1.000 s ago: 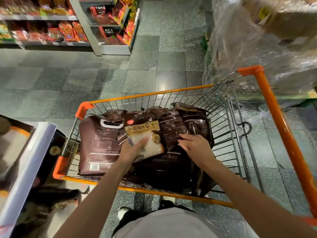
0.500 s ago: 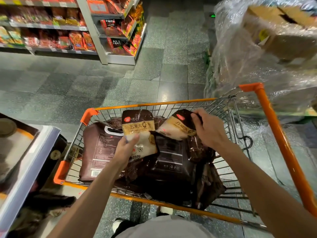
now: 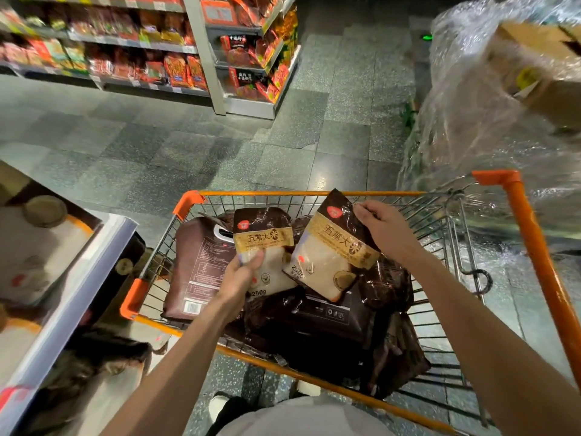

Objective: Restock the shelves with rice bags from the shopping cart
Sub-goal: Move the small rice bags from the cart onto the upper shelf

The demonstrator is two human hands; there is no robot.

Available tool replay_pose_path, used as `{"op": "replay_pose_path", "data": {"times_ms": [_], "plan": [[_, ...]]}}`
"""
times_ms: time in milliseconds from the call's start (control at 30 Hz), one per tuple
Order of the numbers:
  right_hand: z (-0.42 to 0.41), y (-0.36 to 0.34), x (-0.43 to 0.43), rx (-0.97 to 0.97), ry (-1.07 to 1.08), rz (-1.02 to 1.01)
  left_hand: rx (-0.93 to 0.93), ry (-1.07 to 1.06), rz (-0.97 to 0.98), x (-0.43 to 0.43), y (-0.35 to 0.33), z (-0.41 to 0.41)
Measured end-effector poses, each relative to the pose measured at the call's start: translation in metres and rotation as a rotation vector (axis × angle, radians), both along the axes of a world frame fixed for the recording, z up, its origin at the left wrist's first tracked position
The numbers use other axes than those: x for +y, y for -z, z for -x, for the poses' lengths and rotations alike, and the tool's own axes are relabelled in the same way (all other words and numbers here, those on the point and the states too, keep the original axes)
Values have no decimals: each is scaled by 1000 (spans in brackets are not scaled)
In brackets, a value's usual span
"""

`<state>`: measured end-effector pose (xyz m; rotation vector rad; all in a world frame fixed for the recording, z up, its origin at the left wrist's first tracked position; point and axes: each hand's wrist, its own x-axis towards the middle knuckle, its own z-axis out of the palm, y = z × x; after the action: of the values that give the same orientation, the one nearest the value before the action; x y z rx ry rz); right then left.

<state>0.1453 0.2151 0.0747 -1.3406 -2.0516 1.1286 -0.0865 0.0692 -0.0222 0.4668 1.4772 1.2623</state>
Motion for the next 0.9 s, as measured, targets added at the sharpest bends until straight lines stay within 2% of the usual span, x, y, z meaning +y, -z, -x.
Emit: {"op": "replay_pose_path", "data": {"times_ms": [167, 333, 433, 533, 767, 900], "plan": [[28, -8, -1, -136, -341, 100, 79, 39, 133, 5, -11, -8], [75, 17, -4, -190, -358, 90, -70, 116, 152, 1, -19, -17], [97, 44, -6, -247, -351, 45, 42, 186, 154, -8, -19, -15], [106, 60, -8, -217, -301, 43, 120, 281, 192, -17, -19, -10], [138, 66, -20, -103, -333, 87, 237, 195, 90, -38, -13, 5], [165, 69, -30, -66, -382, 103, 256, 73, 104, -49, -16, 19]]}}
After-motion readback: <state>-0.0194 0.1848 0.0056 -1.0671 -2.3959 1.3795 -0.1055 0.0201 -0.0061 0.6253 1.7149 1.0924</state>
